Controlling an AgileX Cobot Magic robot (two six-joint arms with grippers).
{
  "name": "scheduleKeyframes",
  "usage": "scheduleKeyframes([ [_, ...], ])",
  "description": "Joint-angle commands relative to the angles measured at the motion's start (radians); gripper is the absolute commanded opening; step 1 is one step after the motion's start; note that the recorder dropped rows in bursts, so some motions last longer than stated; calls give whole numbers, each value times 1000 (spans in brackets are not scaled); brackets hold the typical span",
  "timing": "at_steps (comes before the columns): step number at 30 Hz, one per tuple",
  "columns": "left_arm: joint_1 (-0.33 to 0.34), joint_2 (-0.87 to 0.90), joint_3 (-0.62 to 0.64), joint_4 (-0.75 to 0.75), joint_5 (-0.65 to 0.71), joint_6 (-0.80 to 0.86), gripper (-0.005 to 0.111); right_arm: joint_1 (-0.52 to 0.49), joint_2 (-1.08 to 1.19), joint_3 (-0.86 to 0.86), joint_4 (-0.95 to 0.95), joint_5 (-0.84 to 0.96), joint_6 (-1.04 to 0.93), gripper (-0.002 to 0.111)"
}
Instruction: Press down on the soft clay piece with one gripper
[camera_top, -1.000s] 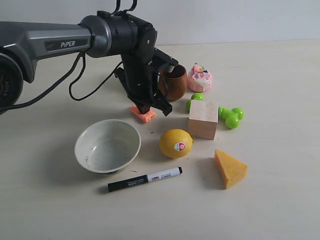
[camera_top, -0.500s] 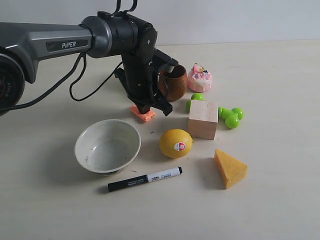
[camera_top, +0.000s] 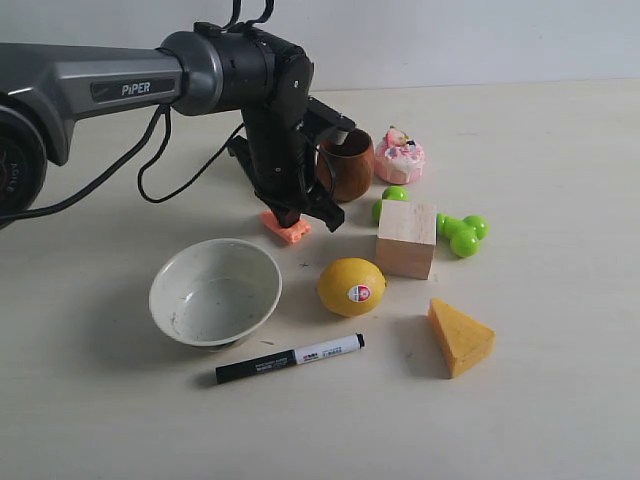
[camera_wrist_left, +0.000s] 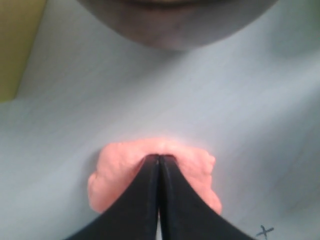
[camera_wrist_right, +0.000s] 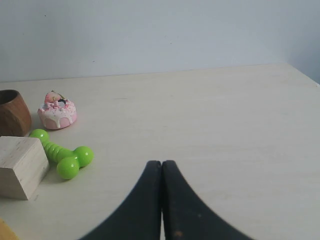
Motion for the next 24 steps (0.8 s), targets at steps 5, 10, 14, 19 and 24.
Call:
scheduleKeyframes([
  [5, 12, 26, 61, -11, 49, -17, 0, 4, -5, 4, 0, -6, -5, 0],
  [10, 12, -19, 61, 2, 38, -22, 0, 4, -5, 4, 0, -6, -5, 0],
  [14, 12, -44, 61, 4, 33, -26, 0, 4, -5, 4, 0, -6, -5, 0],
  [19, 12, -70, 61, 4, 18, -26, 0, 4, -5, 4, 0, -6, -5, 0],
  [24, 12, -82, 61, 4, 16, -26, 0, 4, -5, 4, 0, -6, -5, 0],
])
